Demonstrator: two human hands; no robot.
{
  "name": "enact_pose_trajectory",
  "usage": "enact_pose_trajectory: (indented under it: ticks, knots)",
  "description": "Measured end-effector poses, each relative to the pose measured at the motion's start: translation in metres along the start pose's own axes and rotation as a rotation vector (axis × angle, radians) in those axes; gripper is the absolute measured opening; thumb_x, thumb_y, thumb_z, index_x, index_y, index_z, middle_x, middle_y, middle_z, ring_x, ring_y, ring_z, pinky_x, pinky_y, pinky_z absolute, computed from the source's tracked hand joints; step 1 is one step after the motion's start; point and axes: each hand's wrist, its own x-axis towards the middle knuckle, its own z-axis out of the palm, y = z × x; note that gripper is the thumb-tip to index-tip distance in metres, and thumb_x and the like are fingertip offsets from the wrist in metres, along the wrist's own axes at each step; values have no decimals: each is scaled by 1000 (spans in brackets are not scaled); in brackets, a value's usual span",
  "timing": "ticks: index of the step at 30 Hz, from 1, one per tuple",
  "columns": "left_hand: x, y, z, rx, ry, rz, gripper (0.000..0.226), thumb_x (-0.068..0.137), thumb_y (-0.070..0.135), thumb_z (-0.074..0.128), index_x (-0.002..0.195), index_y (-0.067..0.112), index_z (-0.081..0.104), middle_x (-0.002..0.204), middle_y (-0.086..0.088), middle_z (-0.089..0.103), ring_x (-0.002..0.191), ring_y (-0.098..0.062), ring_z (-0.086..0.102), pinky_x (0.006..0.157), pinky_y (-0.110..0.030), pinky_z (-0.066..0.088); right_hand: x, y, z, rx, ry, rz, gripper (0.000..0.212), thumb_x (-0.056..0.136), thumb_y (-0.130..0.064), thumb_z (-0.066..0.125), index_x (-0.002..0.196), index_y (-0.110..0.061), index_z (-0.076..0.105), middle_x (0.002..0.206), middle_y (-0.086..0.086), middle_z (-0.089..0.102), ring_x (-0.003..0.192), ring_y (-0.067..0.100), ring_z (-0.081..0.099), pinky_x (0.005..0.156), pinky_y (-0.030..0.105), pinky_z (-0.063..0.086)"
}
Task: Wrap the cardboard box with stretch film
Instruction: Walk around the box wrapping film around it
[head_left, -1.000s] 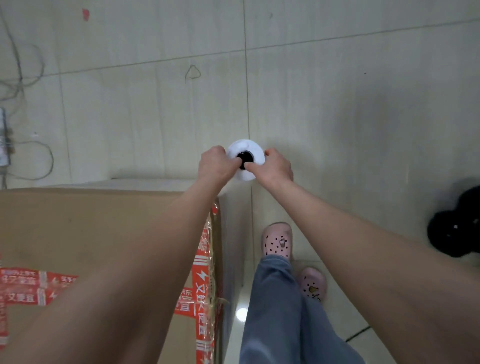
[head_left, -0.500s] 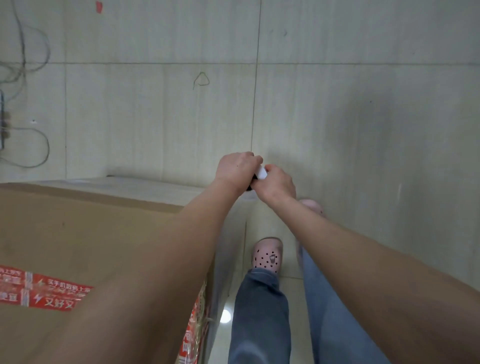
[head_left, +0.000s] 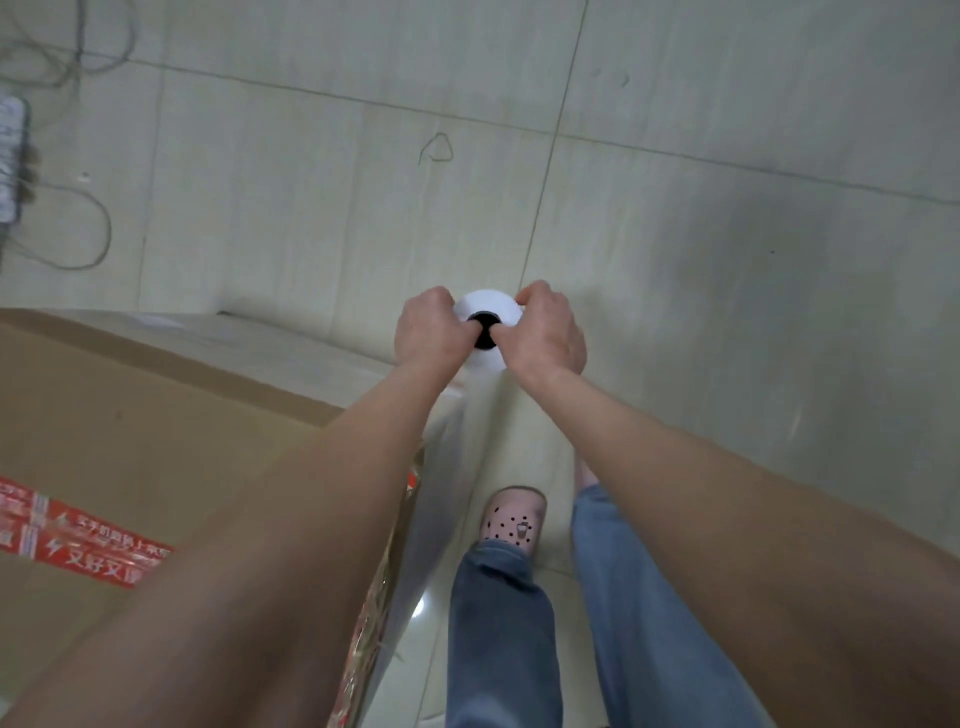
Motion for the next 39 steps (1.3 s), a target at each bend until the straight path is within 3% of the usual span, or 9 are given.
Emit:
enact_pose_trajectory:
  ticks: [2, 5, 8, 11, 21, 25, 32, 36, 39]
  knots:
    - [5, -3, -3, -81, 7, -92, 29, 78, 33, 65, 84, 6, 57, 81, -8, 62, 74, -28, 59, 59, -32, 42, 3, -8, 3, -1, -35, -3, 40, 84, -28, 63, 121, -20, 48, 121, 4, 51, 106, 29, 57, 74, 32, 39]
    - [9, -9, -8, -218, 37, -179, 32, 74, 34, 64, 87, 5, 59, 87, -12, 68, 76, -33, 67, 68, -36, 55, 8, -21, 9, 9, -74, -16, 43, 86, -29, 61, 126, -23, 46, 122, 6, 52, 107, 30, 57, 76, 32, 40]
    - [12, -19, -15, -230, 43, -195, 35, 76, 35, 65, 89, 4, 59, 91, -15, 68, 82, -34, 67, 69, -36, 53, 12, -34, 13, -7, -95, -48, 37, 88, -23, 57, 124, -24, 48, 118, 6, 57, 104, 29, 57, 73, 29, 38]
    - [14, -23, -20, -149, 17, -162, 38, 81, 35, 65, 100, 3, 57, 98, -13, 65, 92, -31, 60, 65, -31, 40, 11, -40, 15, -1, -108, -43, 32, 89, -17, 53, 121, -21, 50, 113, 6, 61, 98, 28, 56, 71, 29, 38]
    - [17, -15, -32, 35, 12, 130, 56, 87, 20, 61, 138, 17, 41, 130, -5, 52, 119, -23, 51, 91, -35, 44, 16, -44, 7, -18, -168, -9, 24, 89, -16, 53, 113, -19, 51, 97, 2, 54, 85, 26, 53, 70, 31, 43]
    - [17, -7, -32, 256, -4, 285, 46, 89, 15, 54, 134, 16, 44, 126, -5, 50, 116, -23, 49, 79, -37, 45, 17, -47, 9, -35, -184, -38, 20, 88, -18, 54, 107, -19, 52, 98, 4, 60, 89, 29, 58, 69, 32, 44]
    - [32, 5, -36, 416, -19, 339, 29, 86, 11, 54, 114, 10, 50, 112, -9, 53, 99, -28, 55, 62, -33, 34, 27, -52, 6, -155, -250, -50, 33, 87, -24, 57, 118, -19, 49, 98, 5, 59, 85, 25, 54, 68, 30, 41]
    - [44, -3, -45, 360, -36, 337, 21, 85, 9, 50, 106, 7, 51, 105, -12, 56, 90, -32, 57, 60, -33, 32, 34, -69, 13, -283, -195, -104, 28, 86, -22, 57, 114, -21, 54, 103, 5, 64, 92, 27, 58, 70, 29, 40]
    - [55, -21, -55, 224, -10, 214, 21, 85, 11, 52, 105, 7, 53, 104, -12, 58, 92, -33, 58, 62, -33, 36, 36, -89, 19, -362, -167, -191, 34, 86, -20, 55, 119, -25, 55, 103, 3, 65, 93, 25, 60, 70, 28, 39]
